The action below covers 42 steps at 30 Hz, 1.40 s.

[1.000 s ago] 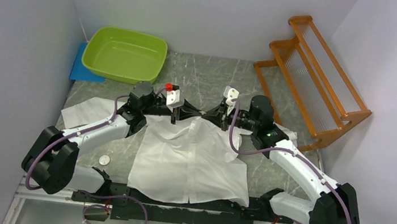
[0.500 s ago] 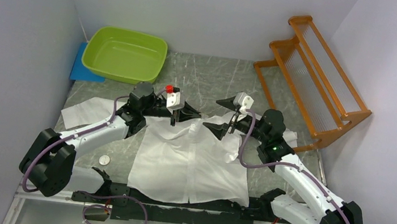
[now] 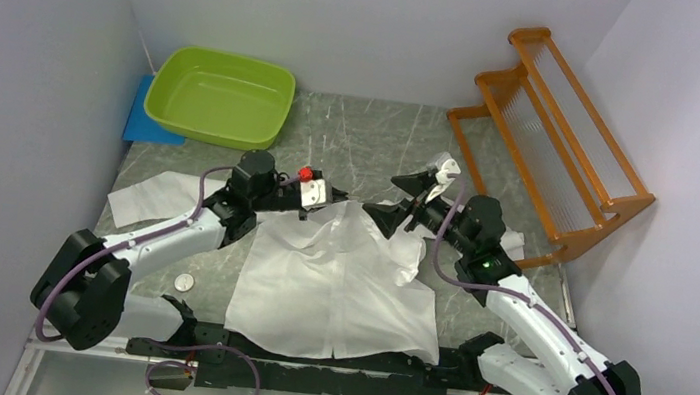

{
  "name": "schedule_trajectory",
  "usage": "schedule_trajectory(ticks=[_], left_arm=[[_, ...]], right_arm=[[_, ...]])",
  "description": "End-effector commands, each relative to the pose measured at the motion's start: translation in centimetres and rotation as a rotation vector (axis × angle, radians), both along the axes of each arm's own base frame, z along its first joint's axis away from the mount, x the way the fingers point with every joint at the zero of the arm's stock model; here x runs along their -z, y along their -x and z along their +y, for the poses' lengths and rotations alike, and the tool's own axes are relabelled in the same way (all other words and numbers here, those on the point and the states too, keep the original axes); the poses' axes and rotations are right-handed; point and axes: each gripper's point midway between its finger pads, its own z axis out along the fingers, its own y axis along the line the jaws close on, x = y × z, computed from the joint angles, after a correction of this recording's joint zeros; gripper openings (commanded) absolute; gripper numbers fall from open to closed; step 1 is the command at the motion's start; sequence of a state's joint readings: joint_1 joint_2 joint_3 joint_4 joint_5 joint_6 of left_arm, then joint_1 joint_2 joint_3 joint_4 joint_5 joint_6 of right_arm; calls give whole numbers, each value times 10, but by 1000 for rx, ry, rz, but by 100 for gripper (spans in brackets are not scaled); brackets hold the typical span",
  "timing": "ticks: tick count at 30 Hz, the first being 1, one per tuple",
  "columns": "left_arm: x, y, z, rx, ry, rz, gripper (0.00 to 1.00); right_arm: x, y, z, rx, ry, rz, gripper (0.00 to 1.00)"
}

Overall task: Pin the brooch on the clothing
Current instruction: Flatten out the clothes at the center of the board.

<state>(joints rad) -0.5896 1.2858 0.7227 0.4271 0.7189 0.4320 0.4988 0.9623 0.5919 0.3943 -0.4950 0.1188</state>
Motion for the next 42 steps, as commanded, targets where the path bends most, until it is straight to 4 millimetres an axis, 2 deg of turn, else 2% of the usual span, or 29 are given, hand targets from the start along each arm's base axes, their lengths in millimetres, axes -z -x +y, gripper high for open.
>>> schedule_trajectory(ticks=[1, 7, 12, 18, 25, 27, 30, 32, 36, 40, 42], left_arm=[[-2, -16, 2, -74, -30, -128, 3], [6, -30, 3, -149, -75, -207, 3], [21, -27, 0, -123, -158, -294, 3], [30, -27, -8, -149, -250, -409, 3], [38, -23, -19, -193, -293, -469, 3], [38, -21, -19, -203, -310, -504, 10], [35, -19, -18, -237, -336, -568, 44], [31, -17, -18, -253, -341, -613, 57], [11, -9, -16, -290, -322, -694, 77], [-13, -2, -3, -331, -293, -707, 93], [-23, 3, 6, -349, -277, -685, 94]], right_arm=[[-12, 3, -9, 62, -88, 52, 100], [3, 5, -16, 104, -71, 139, 100], [18, 8, -20, 124, -56, 186, 100], [32, 12, -21, 125, -46, 231, 100], [37, 13, -31, 177, -31, 249, 100], [40, 13, -35, 196, -23, 256, 100], [45, 12, -38, 215, -11, 271, 100], [48, 12, -38, 220, -9, 282, 100], [49, 14, -36, 208, -9, 297, 100], [51, 14, -33, 192, 16, 321, 100], [57, 14, -33, 196, 29, 346, 100]])
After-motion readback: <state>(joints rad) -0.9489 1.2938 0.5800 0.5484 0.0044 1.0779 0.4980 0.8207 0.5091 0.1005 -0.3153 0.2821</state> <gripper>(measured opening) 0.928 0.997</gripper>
